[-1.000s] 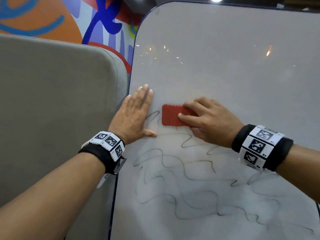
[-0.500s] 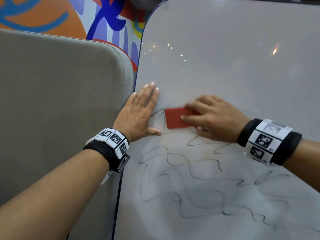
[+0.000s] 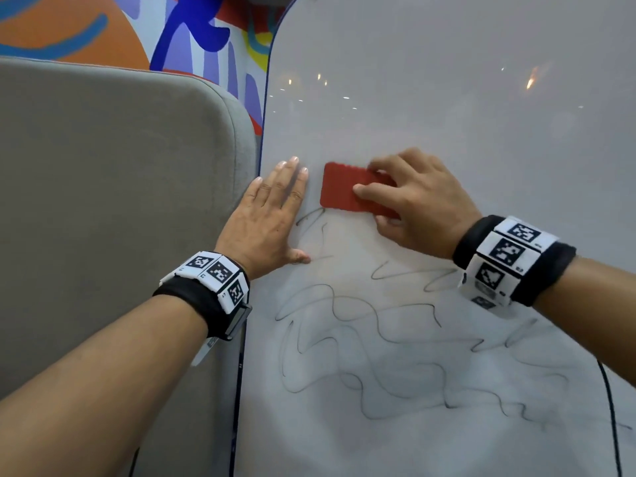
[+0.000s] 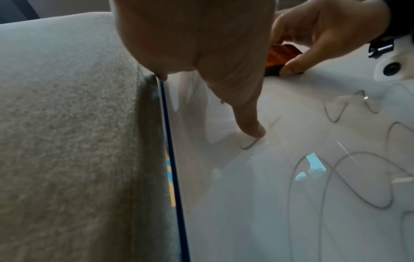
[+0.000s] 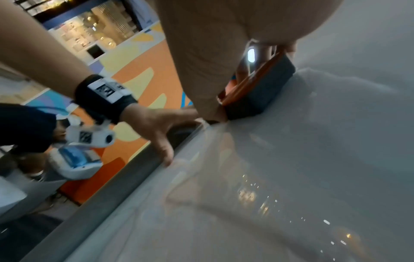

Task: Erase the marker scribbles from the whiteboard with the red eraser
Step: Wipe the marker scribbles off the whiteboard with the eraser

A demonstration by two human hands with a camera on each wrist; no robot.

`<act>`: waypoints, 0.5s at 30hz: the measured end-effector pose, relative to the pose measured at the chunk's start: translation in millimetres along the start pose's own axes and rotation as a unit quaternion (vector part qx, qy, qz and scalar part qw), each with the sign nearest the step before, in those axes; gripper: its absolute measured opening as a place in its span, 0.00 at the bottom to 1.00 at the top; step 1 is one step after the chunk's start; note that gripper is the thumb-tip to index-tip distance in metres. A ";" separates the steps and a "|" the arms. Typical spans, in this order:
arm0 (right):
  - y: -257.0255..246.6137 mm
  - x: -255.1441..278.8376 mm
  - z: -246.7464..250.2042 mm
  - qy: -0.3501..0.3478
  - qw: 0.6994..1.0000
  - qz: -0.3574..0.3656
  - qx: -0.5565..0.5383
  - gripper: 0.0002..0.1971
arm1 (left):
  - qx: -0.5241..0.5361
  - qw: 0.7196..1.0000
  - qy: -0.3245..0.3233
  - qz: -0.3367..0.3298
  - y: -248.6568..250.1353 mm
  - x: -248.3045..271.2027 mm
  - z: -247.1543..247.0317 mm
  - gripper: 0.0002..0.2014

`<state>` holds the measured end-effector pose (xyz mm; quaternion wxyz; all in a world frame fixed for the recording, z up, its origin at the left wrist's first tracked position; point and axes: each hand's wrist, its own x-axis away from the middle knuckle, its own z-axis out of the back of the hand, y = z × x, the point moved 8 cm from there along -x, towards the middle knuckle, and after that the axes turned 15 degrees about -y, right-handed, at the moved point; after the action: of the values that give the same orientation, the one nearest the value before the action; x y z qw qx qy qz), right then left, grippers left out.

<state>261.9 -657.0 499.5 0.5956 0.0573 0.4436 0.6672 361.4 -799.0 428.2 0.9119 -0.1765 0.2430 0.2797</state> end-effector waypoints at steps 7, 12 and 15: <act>-39.0 2.9 -25.0 -0.059 0.993 0.095 0.040 0.21 | -0.027 0.999 -0.012 -0.022 -4.7 0.3 -4.1 0.68; -21.6 -9.4 -4.5 0.001 1.000 -0.004 0.027 0.23 | -0.039 0.999 -0.017 -0.027 -5.7 2.4 -4.2 0.68; -56.8 1.3 -29.9 -0.033 0.996 0.078 0.034 0.21 | -0.050 0.998 -0.014 -0.033 -7.7 3.0 -5.4 0.68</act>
<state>285.7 -677.4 443.5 0.5541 0.1339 0.4406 0.6935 366.3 -806.2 423.6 0.9139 -0.2259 0.2100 0.2640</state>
